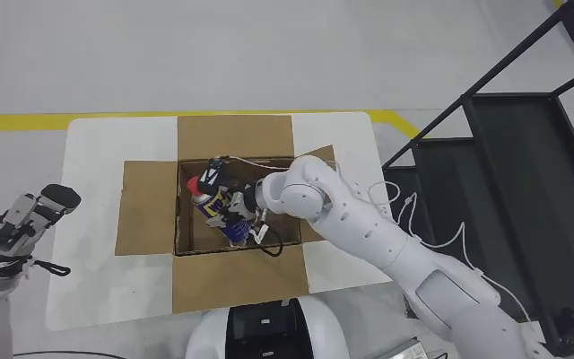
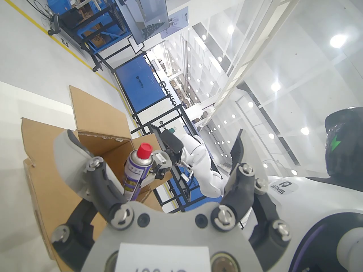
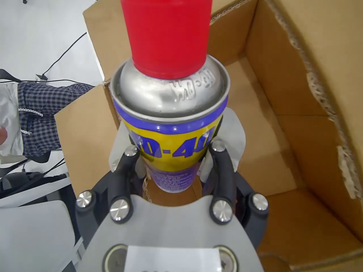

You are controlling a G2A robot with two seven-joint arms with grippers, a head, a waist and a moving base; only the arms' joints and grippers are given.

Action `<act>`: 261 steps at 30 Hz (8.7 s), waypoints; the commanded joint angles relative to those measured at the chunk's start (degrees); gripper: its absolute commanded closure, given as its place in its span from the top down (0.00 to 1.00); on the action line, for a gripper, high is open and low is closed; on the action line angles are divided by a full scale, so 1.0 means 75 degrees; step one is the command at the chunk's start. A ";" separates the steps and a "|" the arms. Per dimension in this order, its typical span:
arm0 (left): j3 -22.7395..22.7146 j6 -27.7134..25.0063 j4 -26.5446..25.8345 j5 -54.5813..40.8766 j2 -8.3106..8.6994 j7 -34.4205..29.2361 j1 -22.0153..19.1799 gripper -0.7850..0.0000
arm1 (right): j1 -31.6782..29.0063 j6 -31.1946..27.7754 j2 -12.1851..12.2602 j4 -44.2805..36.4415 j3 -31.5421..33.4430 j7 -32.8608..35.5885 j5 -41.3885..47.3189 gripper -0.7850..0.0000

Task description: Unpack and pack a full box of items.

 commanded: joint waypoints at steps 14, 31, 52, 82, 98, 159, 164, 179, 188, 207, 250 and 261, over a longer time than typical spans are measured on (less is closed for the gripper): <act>0.0155 0.0138 0.0279 0.1926 -0.0022 0.0762 -0.0157 1.00 | 0.1175 0.0079 -0.0978 0.2627 -0.1190 -0.0107 0.0666 1.00; 0.1867 0.0285 0.2487 0.2599 -0.0080 0.0383 -0.2006 1.00 | -0.2170 -0.0859 0.0677 -0.2797 0.3254 -0.0262 0.0065 1.00; 0.2489 0.0089 0.0822 0.1235 -0.0069 -0.0903 -0.2339 1.00 | -0.6845 -0.0512 0.1346 -0.5018 0.7982 -0.1337 0.0371 1.00; 0.4396 0.0414 0.1205 0.2649 -0.0130 -0.1483 -0.2964 1.00 | -0.3698 -0.1232 0.1173 -0.1977 0.3745 -0.0087 0.1378 1.00; 0.4402 0.0262 0.1000 0.2813 -0.0050 -0.1370 -0.2862 1.00 | -0.3912 -0.0844 0.1344 -0.2605 0.3786 0.0061 0.0910 1.00; 0.5116 -0.0190 0.4883 0.4058 -0.0320 0.1420 -0.6000 1.00 | -0.4548 -0.2600 0.2121 -0.2095 0.3524 -0.0788 0.3246 1.00; 0.5742 -0.0839 0.5928 0.4183 -0.0569 0.1911 -0.6674 1.00 | -0.4493 -0.2584 0.2128 -0.2269 0.3403 -0.0827 0.3154 1.00; 0.5931 -0.0677 0.5582 0.4546 -0.0623 0.2231 -0.6555 1.00 | -0.4441 -0.2606 0.2129 -0.2294 0.3313 -0.0827 0.3143 1.00; 0.6901 -0.1058 0.6368 0.5926 -0.1044 0.3813 -0.7137 1.00 | -0.4441 -0.2606 0.2129 -0.2294 0.3313 -0.0827 0.3143 1.00; 0.7088 -0.2936 0.7683 0.3242 -0.1443 0.2477 -0.8001 1.00 | -0.4441 -0.2606 0.2129 -0.2294 0.3313 -0.0827 0.3143 1.00; 0.8279 -0.2936 0.9124 0.4045 -0.2081 0.3707 -0.8747 1.00 | -0.4441 -0.2606 0.2129 -0.2294 0.3313 -0.0827 0.3143 1.00; 0.7545 -0.2936 0.8526 0.1584 -0.1855 0.0855 -0.8429 1.00 | -0.4441 -0.2606 0.2129 -0.2294 0.3313 -0.0827 0.3143 1.00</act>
